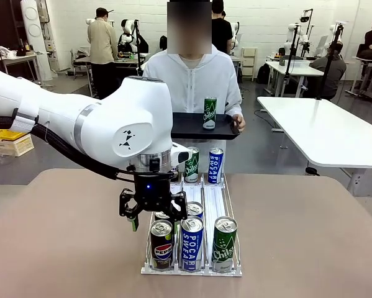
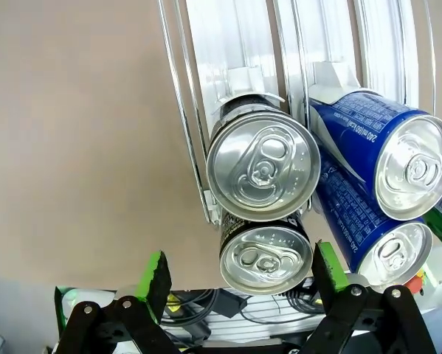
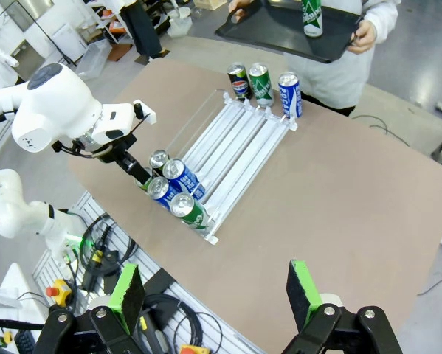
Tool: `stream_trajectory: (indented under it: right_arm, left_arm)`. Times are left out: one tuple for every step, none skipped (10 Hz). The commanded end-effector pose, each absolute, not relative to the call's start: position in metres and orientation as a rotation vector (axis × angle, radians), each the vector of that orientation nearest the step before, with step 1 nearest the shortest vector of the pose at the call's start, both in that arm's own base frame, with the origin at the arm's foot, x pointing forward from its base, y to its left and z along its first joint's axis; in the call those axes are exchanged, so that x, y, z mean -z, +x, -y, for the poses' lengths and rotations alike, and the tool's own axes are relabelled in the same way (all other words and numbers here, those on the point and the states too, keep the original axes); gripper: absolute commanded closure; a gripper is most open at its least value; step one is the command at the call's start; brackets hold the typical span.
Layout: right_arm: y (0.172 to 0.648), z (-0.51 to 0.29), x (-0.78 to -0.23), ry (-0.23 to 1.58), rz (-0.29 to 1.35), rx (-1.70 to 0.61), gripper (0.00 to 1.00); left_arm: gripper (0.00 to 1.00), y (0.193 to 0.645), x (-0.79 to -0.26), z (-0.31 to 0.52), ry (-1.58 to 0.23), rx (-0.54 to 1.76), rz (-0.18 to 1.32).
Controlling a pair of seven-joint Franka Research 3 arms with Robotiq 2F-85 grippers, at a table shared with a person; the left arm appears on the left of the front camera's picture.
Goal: Retrieve and hand over the desired beverage to the person.
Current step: Pick up another can of the same type that the person held from the Automatic Can Dispenser.
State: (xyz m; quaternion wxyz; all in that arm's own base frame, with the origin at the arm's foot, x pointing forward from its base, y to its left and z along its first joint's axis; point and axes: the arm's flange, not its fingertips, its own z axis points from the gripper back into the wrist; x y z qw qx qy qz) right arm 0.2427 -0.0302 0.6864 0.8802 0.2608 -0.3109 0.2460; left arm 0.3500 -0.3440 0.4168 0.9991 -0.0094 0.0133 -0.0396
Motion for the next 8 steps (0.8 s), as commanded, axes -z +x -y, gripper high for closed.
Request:
stream_trajectory:
  right_arm:
    - [0.2423,0.0299,-0.6852,0.551,0.649,-0.517,0.00]
    - [0.2423,0.0299,-0.6852,0.551,0.649,-0.517,0.00]
    - [0.2423,0.0299,-0.6852,0.551,0.649,-0.517,0.00]
    - [0.2423,0.0299,-0.6852,0.551,0.649,-0.517,0.00]
    - [0.2423,0.0299,-0.6852,0.551,0.649,-0.517,0.00]
    - [0.2423,0.0299,-0.6852,0.551,0.649,-0.517,0.00]
    - [0.2423,0.0299,-0.6852,0.551,0.649,-0.517,0.00]
    - [0.2423,0.0299,-0.6852,0.551,0.649,-0.517,0.00]
  left_arm:
    - [0.00,0.3517,-0.4149,0.3500,-0.001,0.046,-0.034]
    - [0.00,0.3523,-0.4134,0.3500,0.002,0.047,-0.040]
    - [0.00,0.3528,-0.4130,0.3491,0.002,0.048,-0.041]
    - [0.00,0.3533,-0.4126,0.3481,0.003,0.046,-0.041]
    - [0.00,0.3536,-0.4116,0.3473,0.007,0.047,-0.042]
    - [0.00,0.3535,-0.4114,0.3471,0.009,0.047,-0.043]
    - [0.00,0.3536,-0.4109,0.3466,0.010,0.047,-0.042]
    - [0.00,0.3535,-0.4108,0.3464,0.011,0.055,-0.033]
